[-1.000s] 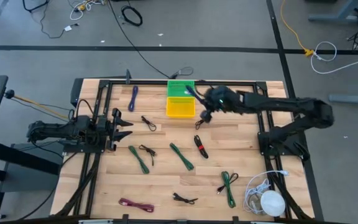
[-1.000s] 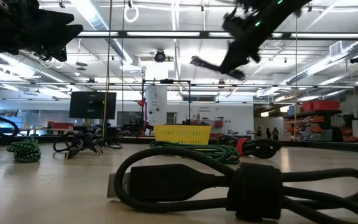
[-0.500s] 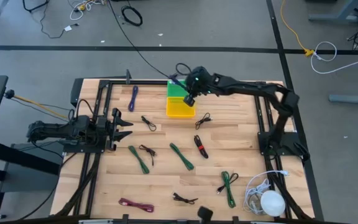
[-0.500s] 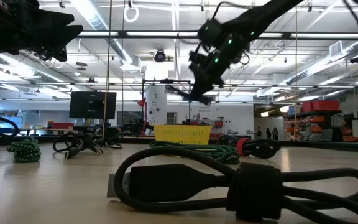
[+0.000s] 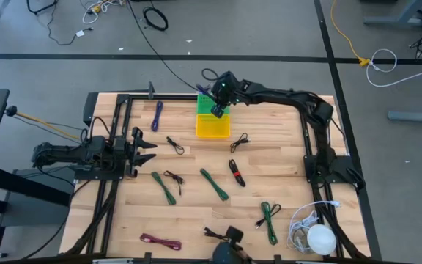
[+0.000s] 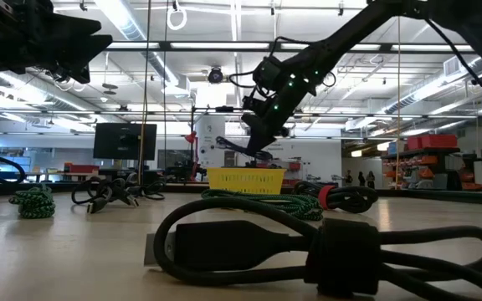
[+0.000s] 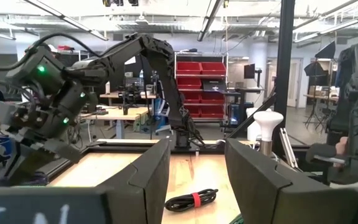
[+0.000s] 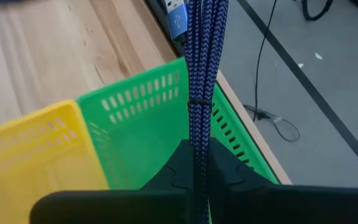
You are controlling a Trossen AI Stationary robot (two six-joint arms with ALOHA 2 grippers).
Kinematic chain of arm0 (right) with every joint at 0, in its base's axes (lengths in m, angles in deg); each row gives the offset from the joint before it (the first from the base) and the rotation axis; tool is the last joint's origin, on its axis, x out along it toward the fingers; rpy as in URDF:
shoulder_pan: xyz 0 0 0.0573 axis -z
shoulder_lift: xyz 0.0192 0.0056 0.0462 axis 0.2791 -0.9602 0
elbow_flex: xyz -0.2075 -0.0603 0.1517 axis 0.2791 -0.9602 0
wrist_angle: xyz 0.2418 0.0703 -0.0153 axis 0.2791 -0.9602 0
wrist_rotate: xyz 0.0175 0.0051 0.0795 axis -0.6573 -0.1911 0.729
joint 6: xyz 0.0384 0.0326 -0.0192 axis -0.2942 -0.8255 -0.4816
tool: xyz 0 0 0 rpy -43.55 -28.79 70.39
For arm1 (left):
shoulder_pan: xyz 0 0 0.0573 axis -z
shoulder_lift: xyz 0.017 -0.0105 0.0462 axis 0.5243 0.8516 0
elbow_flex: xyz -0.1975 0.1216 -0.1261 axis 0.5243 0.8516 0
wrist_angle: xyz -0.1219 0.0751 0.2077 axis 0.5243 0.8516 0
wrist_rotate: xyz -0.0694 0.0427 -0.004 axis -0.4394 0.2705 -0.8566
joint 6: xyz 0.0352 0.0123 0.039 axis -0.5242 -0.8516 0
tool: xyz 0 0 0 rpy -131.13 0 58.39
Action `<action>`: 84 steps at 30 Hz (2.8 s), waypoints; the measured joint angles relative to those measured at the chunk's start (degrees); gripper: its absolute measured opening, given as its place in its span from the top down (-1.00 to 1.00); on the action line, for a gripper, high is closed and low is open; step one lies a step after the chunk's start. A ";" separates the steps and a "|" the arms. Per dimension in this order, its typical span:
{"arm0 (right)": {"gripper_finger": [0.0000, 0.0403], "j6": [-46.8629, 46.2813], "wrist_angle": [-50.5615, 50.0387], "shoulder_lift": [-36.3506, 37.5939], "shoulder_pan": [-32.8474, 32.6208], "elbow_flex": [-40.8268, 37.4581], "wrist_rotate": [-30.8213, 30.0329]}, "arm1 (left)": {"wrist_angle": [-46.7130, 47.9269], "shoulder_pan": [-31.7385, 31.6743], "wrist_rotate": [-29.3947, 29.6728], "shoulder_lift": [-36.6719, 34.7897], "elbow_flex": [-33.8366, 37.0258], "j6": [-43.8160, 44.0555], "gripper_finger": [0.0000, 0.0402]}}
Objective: Pick & Place USB Port
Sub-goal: Put the purple charger cable into the green basket, then put the black charger cable into the yellow basket
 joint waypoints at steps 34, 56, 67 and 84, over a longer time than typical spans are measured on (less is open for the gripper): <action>0.32 -0.47 0.85 1.20 -0.19 0.02 4.13 | 0.13 0.02 0.06 0.00 0.00 0.09 0.20; 0.44 -5.81 -31.08 8.83 -27.86 -7.09 -19.05 | 0.34 0.00 -0.16 0.00 0.01 1.45 0.20; 0.40 -5.02 -31.29 8.78 -24.53 -14.34 -20.00 | 0.35 0.01 -0.16 0.00 0.01 1.60 0.20; -0.08 0.97 -12.66 8.89 -20.63 -24.51 -17.23 | 0.35 0.02 -0.16 0.00 0.02 1.55 0.20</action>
